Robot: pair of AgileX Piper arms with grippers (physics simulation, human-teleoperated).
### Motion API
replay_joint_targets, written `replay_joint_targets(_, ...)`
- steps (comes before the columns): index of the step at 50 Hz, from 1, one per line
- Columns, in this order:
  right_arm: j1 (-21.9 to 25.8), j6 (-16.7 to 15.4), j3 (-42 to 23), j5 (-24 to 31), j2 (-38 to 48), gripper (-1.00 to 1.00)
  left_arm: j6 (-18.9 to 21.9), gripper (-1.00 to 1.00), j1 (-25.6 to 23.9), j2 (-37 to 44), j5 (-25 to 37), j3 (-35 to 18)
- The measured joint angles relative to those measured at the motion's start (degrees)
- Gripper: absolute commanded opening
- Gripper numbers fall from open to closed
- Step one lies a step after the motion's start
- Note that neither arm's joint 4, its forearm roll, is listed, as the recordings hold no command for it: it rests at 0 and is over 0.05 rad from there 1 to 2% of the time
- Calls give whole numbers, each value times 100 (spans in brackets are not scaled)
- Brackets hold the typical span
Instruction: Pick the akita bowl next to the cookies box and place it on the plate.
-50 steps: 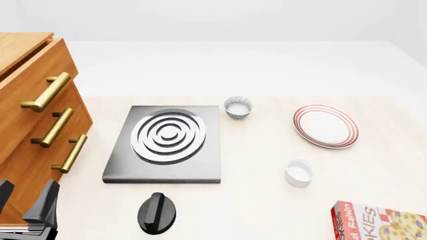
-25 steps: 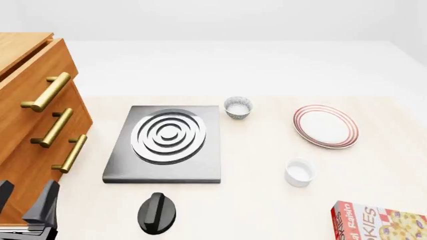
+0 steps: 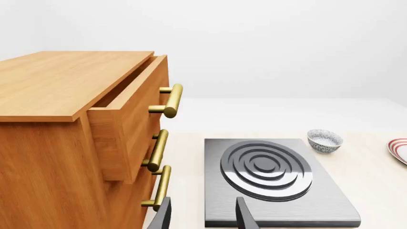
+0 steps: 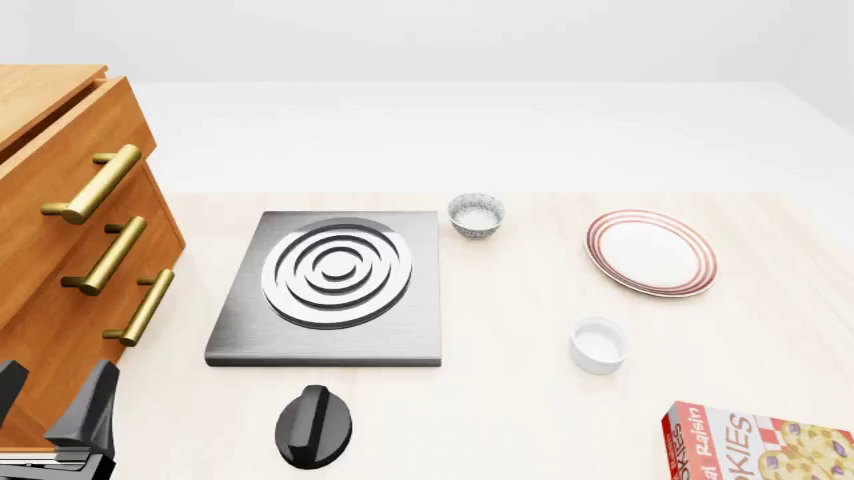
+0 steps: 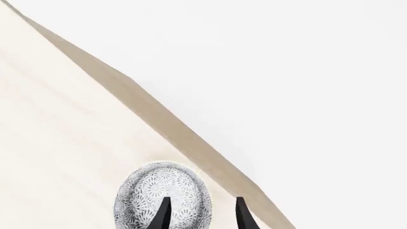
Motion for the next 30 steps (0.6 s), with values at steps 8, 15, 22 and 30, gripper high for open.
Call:
replay_joint_targets(8,-8,-46,78,-126,197,100,0,100,0,0,0,0)
replay_joint_targets(15,-18,-77,105,-185,276,100,0,100,0,0,0,0)
replay_joint_targets(22,29,-82,133,-259,257,-100,0,100,0,0,0,0)
replay_joint_targets(30,67,16,155,-331,145,-100,0,100,0,0,0,0)
